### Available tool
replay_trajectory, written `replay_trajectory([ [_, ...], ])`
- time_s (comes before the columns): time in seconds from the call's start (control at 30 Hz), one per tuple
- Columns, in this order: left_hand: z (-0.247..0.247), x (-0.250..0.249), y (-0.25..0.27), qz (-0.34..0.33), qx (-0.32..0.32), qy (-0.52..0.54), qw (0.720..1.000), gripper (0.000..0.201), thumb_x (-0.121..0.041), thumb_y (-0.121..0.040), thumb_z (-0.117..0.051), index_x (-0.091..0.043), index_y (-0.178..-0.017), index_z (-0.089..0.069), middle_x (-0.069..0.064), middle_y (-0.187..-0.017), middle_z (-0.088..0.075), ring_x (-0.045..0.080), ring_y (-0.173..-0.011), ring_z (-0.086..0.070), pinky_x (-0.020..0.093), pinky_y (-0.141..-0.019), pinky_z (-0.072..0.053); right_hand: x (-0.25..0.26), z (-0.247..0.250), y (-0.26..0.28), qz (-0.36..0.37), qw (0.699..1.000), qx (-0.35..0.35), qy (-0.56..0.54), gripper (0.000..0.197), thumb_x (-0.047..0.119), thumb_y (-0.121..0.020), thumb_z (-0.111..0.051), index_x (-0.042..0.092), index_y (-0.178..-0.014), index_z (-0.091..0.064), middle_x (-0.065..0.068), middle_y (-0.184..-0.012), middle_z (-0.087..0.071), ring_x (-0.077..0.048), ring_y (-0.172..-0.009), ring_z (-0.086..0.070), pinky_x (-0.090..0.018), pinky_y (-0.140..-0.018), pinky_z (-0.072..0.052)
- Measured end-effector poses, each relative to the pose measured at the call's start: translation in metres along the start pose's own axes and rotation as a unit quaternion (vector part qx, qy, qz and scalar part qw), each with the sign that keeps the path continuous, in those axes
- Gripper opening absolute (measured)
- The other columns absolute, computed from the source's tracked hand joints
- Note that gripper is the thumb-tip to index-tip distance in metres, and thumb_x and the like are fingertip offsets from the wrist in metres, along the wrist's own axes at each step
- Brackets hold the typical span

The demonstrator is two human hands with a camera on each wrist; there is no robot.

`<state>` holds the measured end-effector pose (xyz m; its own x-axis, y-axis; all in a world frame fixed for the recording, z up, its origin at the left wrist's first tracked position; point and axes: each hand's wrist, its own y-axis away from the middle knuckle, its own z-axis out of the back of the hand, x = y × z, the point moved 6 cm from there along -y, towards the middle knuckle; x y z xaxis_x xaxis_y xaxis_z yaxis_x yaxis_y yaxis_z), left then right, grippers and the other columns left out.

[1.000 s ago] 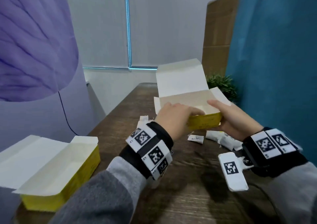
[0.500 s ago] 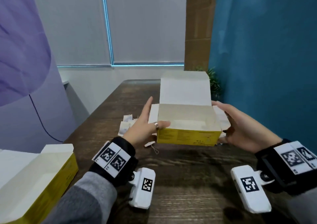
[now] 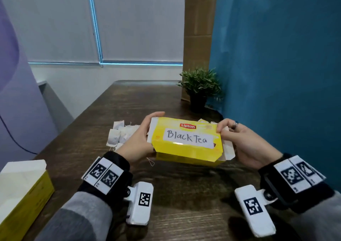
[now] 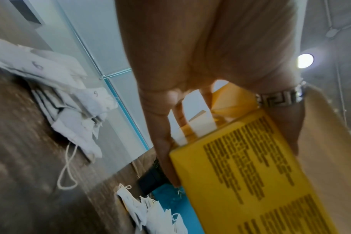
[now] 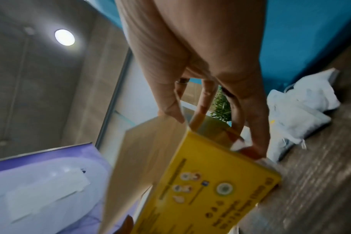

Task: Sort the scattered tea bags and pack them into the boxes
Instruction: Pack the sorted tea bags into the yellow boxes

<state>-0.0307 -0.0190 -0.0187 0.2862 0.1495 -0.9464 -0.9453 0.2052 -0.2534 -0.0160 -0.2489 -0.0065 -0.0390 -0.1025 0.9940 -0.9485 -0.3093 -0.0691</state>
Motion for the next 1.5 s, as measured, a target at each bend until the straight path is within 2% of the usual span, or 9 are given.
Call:
replay_trajectory([
  [0.27, 0.006, 0.004, 0.003, -0.013, 0.010, 0.008, 1.000, 0.092, -0.013, -0.047, -0.083, -0.038, -0.124, -0.039, -0.004, -0.103, -0.066, 0.009, -0.093, -0.066, 0.019, -0.071, -0.054, -0.005, 0.002, -0.003, 0.050, 0.997, 0.011, 0.049, 0.022, 0.005, -0.084, -0.060, 0.019, -0.067, -0.058, -0.002, -0.078, -0.067, -0.018, -0.069, -0.062, -0.026, -0.056, -0.048],
  [0.47, 0.007, 0.006, 0.003, -0.019, 0.008, 0.002, 1.000, 0.084, -0.004, -0.056, -0.081, -0.034, -0.122, -0.038, -0.005, -0.105, -0.061, 0.000, -0.091, -0.064, 0.015, -0.074, -0.051, -0.008, -0.001, -0.006, 0.045, 0.997, 0.065, 0.018, 0.051, 0.042, -0.037, -0.092, 0.022, -0.073, -0.063, -0.002, -0.087, -0.071, -0.015, -0.070, -0.067, -0.022, -0.053, -0.054],
  [0.67, 0.013, -0.003, 0.004, -0.039, -0.006, 0.038, 0.998, 0.099, -0.021, -0.061, -0.086, -0.042, -0.134, -0.021, -0.009, -0.116, -0.051, -0.008, -0.094, -0.061, 0.010, -0.073, -0.049, 0.000, 0.003, -0.030, 0.032, 0.998, -0.013, 0.056, 0.007, 0.027, -0.083, -0.063, 0.022, -0.084, -0.059, 0.007, -0.077, -0.065, -0.005, -0.062, -0.061, -0.021, -0.048, -0.046],
  [0.8, 0.019, -0.006, 0.007, -0.041, 0.005, 0.039, 0.998, 0.107, -0.049, -0.034, -0.087, -0.049, -0.124, -0.029, -0.010, -0.117, -0.053, -0.011, -0.095, -0.060, 0.009, -0.071, -0.049, 0.002, 0.010, -0.062, -0.013, 0.988, -0.043, 0.150, 0.028, 0.042, -0.087, -0.060, 0.017, -0.074, -0.057, -0.011, -0.076, -0.053, -0.022, -0.070, -0.047, -0.032, -0.064, -0.036],
  [0.97, 0.024, -0.003, 0.009, -0.009, 0.025, -0.032, 0.999, 0.094, -0.068, -0.035, -0.077, -0.057, -0.122, -0.043, -0.038, -0.125, -0.045, -0.024, -0.112, -0.041, 0.001, -0.081, -0.041, 0.001, 0.004, -0.085, -0.064, 0.975, -0.002, 0.212, 0.036, 0.033, -0.094, -0.054, 0.014, -0.064, -0.048, 0.005, -0.049, -0.048, -0.009, -0.039, -0.042, -0.017, -0.039, -0.035],
  [1.07, 0.040, 0.008, 0.008, 0.037, -0.024, 0.039, 0.998, 0.103, -0.063, -0.025, -0.084, -0.054, -0.121, -0.049, -0.028, -0.123, -0.053, 0.002, -0.115, -0.056, 0.022, -0.080, -0.053, 0.006, 0.019, -0.094, -0.120, 0.964, -0.032, 0.236, 0.037, 0.049, -0.094, -0.045, 0.016, -0.086, -0.059, 0.000, -0.072, -0.062, -0.014, -0.049, -0.057, -0.024, -0.049, -0.050],
  [1.17, 0.056, 0.015, 0.011, 0.067, -0.085, 0.070, 0.992, 0.114, -0.056, -0.020, -0.089, -0.048, -0.126, -0.047, -0.010, -0.125, -0.056, 0.015, -0.102, -0.065, 0.037, -0.076, -0.057, 0.007, 0.051, -0.104, -0.129, 0.930, -0.104, 0.328, 0.029, 0.046, -0.090, -0.054, 0.017, -0.089, -0.055, -0.006, -0.091, -0.053, -0.018, -0.070, -0.052, -0.031, -0.062, -0.048],
  [1.3, 0.061, 0.016, 0.011, 0.081, -0.148, 0.029, 0.985, 0.091, -0.029, -0.065, -0.079, -0.039, -0.141, -0.030, -0.005, -0.133, -0.046, 0.011, -0.102, -0.057, 0.015, -0.054, -0.050, -0.022, 0.069, -0.112, -0.195, 0.774, -0.013, 0.602, 0.053, 0.052, -0.076, -0.068, 0.018, -0.113, -0.050, 0.002, -0.097, -0.053, -0.015, -0.092, -0.050, -0.029, -0.082, -0.040],
  [1.5, 0.058, 0.018, 0.010, 0.104, -0.139, -0.029, 0.984, 0.094, -0.027, -0.068, -0.081, -0.038, -0.143, -0.025, -0.008, -0.132, -0.045, 0.012, -0.099, -0.058, 0.017, -0.058, -0.051, -0.049, 0.067, -0.115, -0.181, 0.756, -0.028, 0.629, 0.068, 0.028, -0.064, -0.085, 0.019, -0.117, -0.043, -0.003, -0.103, -0.055, -0.020, -0.093, -0.054, -0.029, -0.082, -0.042],
])
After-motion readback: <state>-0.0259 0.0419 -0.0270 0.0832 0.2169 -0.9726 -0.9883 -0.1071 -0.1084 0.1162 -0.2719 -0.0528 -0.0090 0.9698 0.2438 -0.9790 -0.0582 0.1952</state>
